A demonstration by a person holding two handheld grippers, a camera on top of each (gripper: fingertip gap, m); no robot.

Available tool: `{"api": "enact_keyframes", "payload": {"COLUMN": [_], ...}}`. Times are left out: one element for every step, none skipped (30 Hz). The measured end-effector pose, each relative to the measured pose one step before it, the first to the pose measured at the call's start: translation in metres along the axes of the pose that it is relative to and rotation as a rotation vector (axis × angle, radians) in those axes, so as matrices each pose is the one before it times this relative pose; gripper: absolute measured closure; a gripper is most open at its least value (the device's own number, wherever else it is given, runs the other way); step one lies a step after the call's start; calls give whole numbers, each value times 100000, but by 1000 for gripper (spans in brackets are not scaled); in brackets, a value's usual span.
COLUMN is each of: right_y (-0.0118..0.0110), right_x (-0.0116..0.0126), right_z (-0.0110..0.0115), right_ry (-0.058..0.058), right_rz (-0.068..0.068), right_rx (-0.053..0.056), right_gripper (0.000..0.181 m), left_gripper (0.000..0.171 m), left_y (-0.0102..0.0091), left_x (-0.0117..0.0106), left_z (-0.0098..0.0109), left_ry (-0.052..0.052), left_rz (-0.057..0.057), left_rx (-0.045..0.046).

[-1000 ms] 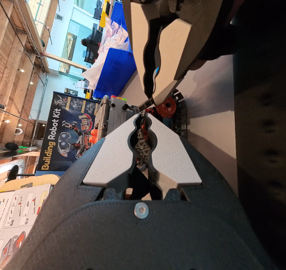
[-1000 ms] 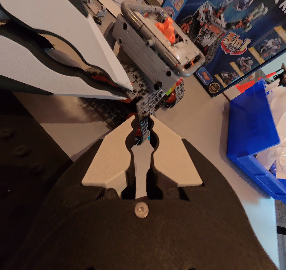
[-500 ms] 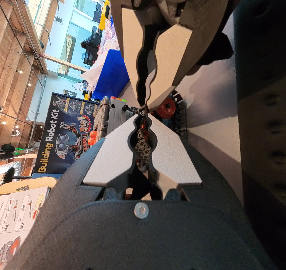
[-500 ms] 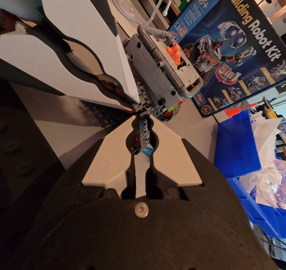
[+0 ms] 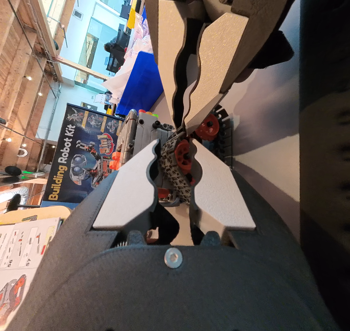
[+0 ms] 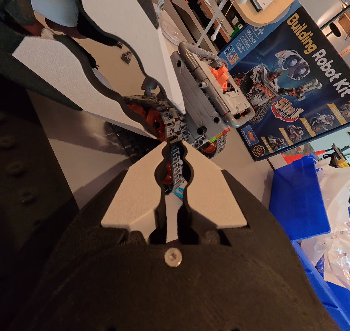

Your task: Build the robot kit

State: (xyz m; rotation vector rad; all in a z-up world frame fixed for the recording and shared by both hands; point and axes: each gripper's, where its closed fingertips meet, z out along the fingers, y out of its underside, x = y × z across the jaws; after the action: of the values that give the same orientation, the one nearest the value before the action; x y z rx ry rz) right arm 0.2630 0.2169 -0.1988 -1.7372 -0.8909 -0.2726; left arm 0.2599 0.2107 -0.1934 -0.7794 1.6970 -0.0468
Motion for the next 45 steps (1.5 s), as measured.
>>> {"api": "enact_keyframes", "payload": {"right_y": [-24,-39,-63,-14,26,23,20,8,-32,-6,22,18,-5,9,16,23,-1,-16,-11,-3,-10,2,-15,-8,8,2,-7,5,12,-3,-12,-4,-17,2,6,3,5,22,9,-2,-22,-22,-2,-2,23], "right_x": [-55,-69,-69,14,55,60,35,18,17,-6,-24,-18,-36,-33,-1,-31,-32,-11,-9,7,41,29,6,-8,-10,-9,-5,-11,-12,-12,-18,-21,10,2,3,24,-5,-13,12,16,-3,-11,24,14,-3], "right_z": [39,31,16,6,1,-3,-18,-21,-34,-37,-27,-17,-17,-14,-9,8,25,4,-37,-23,4,9,11,40,13,-3,21,10,-2,-3,9,20,34,22,15,17,21,-3,0,24,17,42,54,40,26], "right_ry": [-145,-99,-186,-73,-76,-177,-278,-429,-452,-506,-336,-204,-588,-465,36,-285,-518,-625,-1116,-1150,-803,-671,-773,-659,-724,-1023,-965,-633,-382,-204,-216,-258,-11,-66,-53,491,628,412,306,65,34,200,354,584,692], "right_rz": [-43,-537,-230,370,670,885,1021,1160,1411,1098,498,678,1293,490,-658,6,897,1080,1515,1882,1668,1186,1051,685,415,1027,1419,648,-164,-526,-395,88,-287,-301,-450,-1276,-1381,-1443,-1385,-1089,-1031,-825,-926,-1732,-2194], "right_rx": [17,162,327,237,225,374,451,518,672,658,518,387,354,481,618,389,398,747,921,870,621,258,192,292,290,312,376,176,-94,-43,13,-156,-204,-243,-405,-534,-610,-635,-680,-645,-498,-478,-584,-634,-870], "right_gripper": [175,175,175,174,175,175,174,174,174,174,174,174,174,174,174,174,174,174,174,174,174,174,174,174,174,174,173,174,174,174,174,174,174,174,175,174,174,175,175,175,175,175,175,175,176], "left_gripper": [144,145,148,149,150,150,151,152,152,152,153,153,153,153,153,154,154,154,154,155,155,155,155,155,156,156,156,156,157,157,157,157,157,157,158,158,158,158,159,158,159,159,160,160,160], "left_y": [226,268,173,-16,-26,-42,-1,2,-16,-5,-8,-4,-33,-3,-15,-47,-9,-3,-30,-35,-7,7,-6,22,-9,-7,0,-12,-17,-15,-5,10,8,3,-15,3,-7,-46,-12,-17,1,13,17,3,-23], "left_x": [-12,133,58,-30,-31,-34,-40,-18,1,-7,-12,-20,11,-16,-8,-3,-33,-34,-13,-34,-57,-36,-25,-23,-5,-11,-26,2,-16,-8,-4,-28,-27,-7,-15,-15,-3,13,-14,-14,1,-3,-28,-8,30], "left_z": [136,214,192,99,61,45,18,-11,-24,-10,3,11,-6,-2,1,17,5,-8,-8,25,24,20,-3,-7,-1,-7,3,-9,-9,-19,-23,-14,1,2,-6,17,-14,-16,29,8,-31,-19,24,3,-4], "left_ry": [-678,42,-373,-619,-286,-461,-652,-394,-46,-7,-78,-166,-105,-312,-352,-327,-493,-337,-276,-355,-309,-178,-69,-229,-225,-62,-113,-49,-183,-210,-113,-54,-207,-244,57,219,7,297,340,-24,-4,79,-75,102,115], "left_rz": [969,1361,808,656,543,962,975,363,466,791,158,-16,315,662,516,265,165,-89,-56,-198,-625,-257,147,-203,-316,-96,-68,-275,-229,17,-196,-501,-273,399,-280,-885,-67,39,-919,-489,-192,-555,-85,-261,-449], "left_rx": [-1452,-1826,-1234,-108,-291,-131,-24,-112,-117,1,121,241,362,181,175,564,659,579,436,458,608,282,-73,266,580,57,-211,455,400,-10,255,279,67,229,422,53,87,375,42,128,181,-90,-43,99,134]}}
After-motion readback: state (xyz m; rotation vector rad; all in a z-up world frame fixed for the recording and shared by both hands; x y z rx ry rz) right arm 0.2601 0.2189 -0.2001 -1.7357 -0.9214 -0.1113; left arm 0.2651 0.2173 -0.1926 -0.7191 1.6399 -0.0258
